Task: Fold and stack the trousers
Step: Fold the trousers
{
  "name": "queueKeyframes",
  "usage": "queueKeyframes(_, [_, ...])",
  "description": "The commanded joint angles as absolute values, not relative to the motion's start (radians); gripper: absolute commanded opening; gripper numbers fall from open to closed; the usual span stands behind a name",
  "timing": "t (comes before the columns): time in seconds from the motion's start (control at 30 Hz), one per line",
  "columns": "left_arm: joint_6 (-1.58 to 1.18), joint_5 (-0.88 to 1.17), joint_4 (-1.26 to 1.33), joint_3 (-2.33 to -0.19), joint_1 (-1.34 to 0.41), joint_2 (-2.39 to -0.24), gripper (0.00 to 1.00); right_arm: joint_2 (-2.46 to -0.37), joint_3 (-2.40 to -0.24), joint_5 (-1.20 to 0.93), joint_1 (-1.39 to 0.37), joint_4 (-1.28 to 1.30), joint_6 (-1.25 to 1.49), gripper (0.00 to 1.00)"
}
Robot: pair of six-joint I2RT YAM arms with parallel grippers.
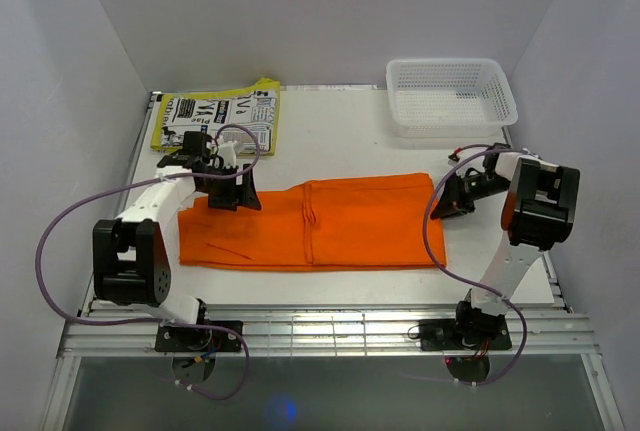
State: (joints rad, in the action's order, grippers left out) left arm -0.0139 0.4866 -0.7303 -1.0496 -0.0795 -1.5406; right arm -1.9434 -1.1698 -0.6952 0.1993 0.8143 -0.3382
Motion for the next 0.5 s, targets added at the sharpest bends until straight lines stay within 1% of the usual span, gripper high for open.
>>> queueKeyframes(0.0, [0.035, 0.465, -0.773, -1.062, -0.06, -1.445, 0.89, -1.914, -1.268, -0.591, 0.294, 0.899, -0.468, 0.08])
queueKeyframes(0.03, [0.034, 0.465, -0.773, -1.057, -0.057, -1.422, 0.94, -1.924, -1.287, -0.56, 0.317, 0.92, -0.482, 0.09])
queueKeyframes(0.07, [0.031, 0.465, -0.773, -1.049, -0.052, -1.413, 0.98, -1.946, -1.323, -0.546, 0.327, 0.936, -0.491, 0.31])
queueKeyframes(0.13, [0.02, 0.48, -0.778, -1.048, -0.032, -1.405, 0.98, -1.962, -1.344, -0.545, 0.36, 0.977, -0.512, 0.54])
queueKeyframes(0.17, [0.014, 0.489, -0.779, -1.048, -0.025, -1.404, 0.98, -1.962, -1.342, -0.546, 0.371, 0.98, -0.515, 0.64])
queueKeyframes(0.2, [0.011, 0.498, -0.784, -1.049, -0.012, -1.402, 0.98, -1.951, -1.324, -0.548, 0.382, 0.983, -0.521, 0.66])
queueKeyframes(0.27, [0.011, 0.509, -0.784, -1.048, -0.002, -1.393, 0.98, -1.93, -1.28, -0.537, 0.402, 0.989, -0.543, 0.69])
queueKeyframes(0.47, [0.017, 0.548, -0.782, -1.043, 0.087, -1.391, 0.98, -1.888, -1.157, -0.503, 0.431, 0.944, -0.554, 0.71])
